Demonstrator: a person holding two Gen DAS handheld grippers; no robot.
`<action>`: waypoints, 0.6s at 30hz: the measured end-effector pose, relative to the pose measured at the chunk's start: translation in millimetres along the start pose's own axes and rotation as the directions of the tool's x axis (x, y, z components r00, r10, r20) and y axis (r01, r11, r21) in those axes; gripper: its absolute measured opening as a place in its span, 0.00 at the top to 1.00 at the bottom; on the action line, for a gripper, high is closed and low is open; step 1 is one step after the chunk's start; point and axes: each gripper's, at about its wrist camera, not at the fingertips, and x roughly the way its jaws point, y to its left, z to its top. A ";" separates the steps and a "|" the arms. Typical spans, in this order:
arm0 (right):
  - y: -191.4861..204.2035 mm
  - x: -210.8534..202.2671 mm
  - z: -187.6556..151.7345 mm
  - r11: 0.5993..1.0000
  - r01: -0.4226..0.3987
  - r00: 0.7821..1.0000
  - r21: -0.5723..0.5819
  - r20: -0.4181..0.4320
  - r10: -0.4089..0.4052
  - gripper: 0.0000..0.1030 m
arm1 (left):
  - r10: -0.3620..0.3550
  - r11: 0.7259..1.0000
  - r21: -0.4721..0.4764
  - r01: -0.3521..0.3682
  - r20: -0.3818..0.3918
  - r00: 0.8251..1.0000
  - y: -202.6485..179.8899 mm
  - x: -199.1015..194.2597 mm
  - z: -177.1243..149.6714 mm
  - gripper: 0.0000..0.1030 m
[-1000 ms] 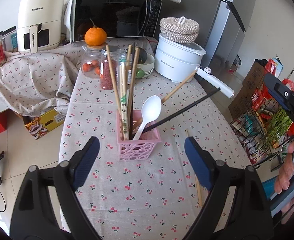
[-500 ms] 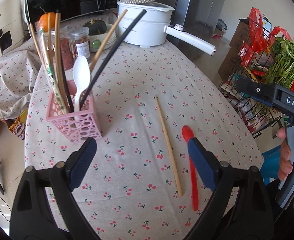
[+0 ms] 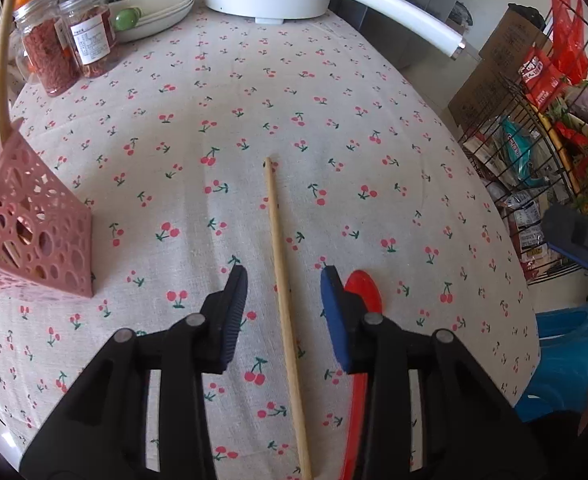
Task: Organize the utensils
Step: 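Move both tools toward the loose wooden chopstick and red spoon, then close the left tool on the loose wooden chopstick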
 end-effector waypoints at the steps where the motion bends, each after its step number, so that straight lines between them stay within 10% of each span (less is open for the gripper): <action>1: -1.6 0.2 0.4 1.000 0.000 1.000 -0.001 -0.004 0.000 0.20 | -0.006 1.000 -0.006 0.006 -0.011 1.000 0.1 4.6 2.4 0.63; 6: -3.8 9.8 1.3 1.000 0.020 0.999 -0.020 -0.033 -0.021 0.20 | 0.008 1.000 -0.004 -0.008 -0.031 0.999 1.3 21.6 12.6 0.66; 9: -3.2 19.4 -0.2 0.999 0.025 0.997 -0.025 -0.068 -0.026 0.20 | 0.026 1.000 0.001 -0.026 -0.022 0.999 3.4 22.8 16.1 0.92; 18: 7.7 29.8 -5.8 0.996 0.026 0.994 -0.084 -0.108 -0.035 0.20 | 0.006 0.999 0.042 -0.007 0.021 1.000 8.8 -6.0 -1.4 0.93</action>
